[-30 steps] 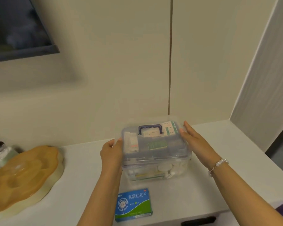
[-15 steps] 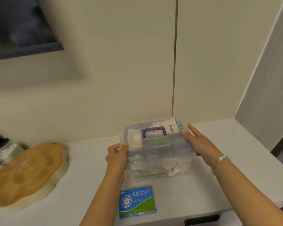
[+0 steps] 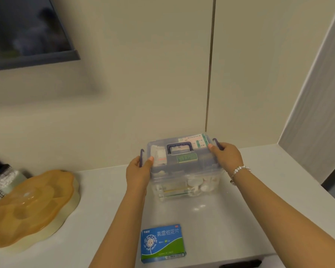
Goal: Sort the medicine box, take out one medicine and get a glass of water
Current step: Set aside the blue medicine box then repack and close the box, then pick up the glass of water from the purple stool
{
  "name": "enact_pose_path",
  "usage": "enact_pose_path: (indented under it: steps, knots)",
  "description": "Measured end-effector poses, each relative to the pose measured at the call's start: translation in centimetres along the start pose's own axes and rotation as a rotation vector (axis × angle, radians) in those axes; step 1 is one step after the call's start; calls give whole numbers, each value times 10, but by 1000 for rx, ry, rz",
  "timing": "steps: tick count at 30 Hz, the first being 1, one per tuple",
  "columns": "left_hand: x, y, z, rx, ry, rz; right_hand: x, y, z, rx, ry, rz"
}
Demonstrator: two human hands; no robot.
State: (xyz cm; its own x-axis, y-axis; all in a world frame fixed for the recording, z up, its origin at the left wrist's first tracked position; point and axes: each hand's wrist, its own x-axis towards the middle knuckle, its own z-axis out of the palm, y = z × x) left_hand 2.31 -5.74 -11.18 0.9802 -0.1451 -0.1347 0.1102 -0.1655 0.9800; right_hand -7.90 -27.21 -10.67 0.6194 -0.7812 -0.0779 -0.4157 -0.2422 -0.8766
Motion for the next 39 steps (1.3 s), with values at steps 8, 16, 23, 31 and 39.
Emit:
enact_pose_path:
  steps: [8,16,23,31,39]
  knots:
    - [-1,-1,6,186,33,219,8,3,6,-205,45,-135]
    - [0,1,6,223,25,200,7,3,1,-208,-50,-132]
    - [-34,22,9,374,50,246,-31,9,-19,-155,-136,-117]
    - [-134,53,60,190,-154,408,-108,18,-87,18,83,-268]
    - [-248,46,148,215,-680,321,-186,94,-199,2,337,-252]
